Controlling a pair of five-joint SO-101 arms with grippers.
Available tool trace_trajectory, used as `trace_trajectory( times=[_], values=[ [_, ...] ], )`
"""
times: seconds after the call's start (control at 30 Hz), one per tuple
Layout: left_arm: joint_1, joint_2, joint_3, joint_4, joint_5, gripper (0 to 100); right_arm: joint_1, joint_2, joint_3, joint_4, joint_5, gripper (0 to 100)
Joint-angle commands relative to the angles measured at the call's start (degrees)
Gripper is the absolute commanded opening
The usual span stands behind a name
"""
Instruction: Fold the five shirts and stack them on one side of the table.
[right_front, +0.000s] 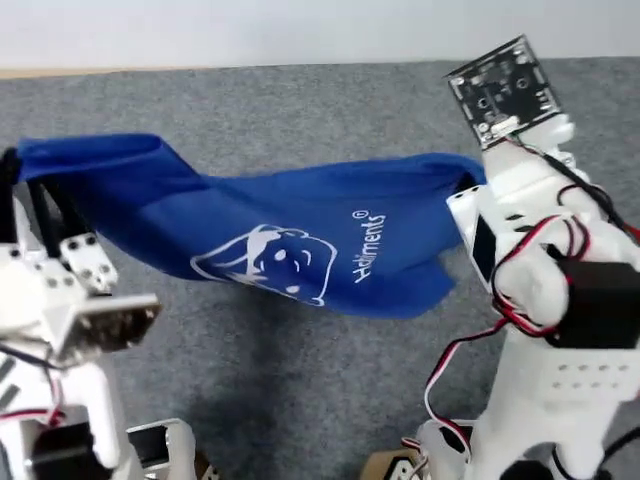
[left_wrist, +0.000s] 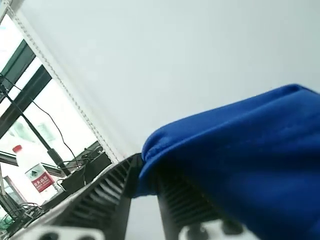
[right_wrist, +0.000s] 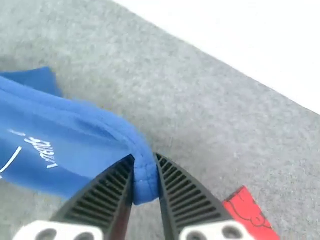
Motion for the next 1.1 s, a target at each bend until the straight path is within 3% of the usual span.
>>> trace_trajectory(
  times=[0.0,0.23,0.4,0.6,0.83,1.07],
  values=[
    [0.44,9.76,-14.29,7.91,2.37,0,0.75,-1.80,-2.55,-0.84,-2.73,1.0],
    [3.96,24.44,-35.30,28.22,9.93,0,0.66,-1.89,-2.55,-0.84,-9.58,1.0],
    [8.00,30.07,-43.47,35.78,20.48,0,0.75,-1.89,-2.73,-1.80,-10.37,1.0],
    [10.90,34.29,-52.53,35.43,24.53,0,0.84,-1.36,-11.52,-4.26,-10.29,1.0],
    [12.40,40.09,-67.47,29.54,20.66,0,7.52,-1.71,-18.11,-7.69,-6.33,1.0],
    [12.40,44.92,-81.45,28.92,18.20,0,9.98,-1.98,-26.90,-6.55,-4.22,1.0]
  ],
)
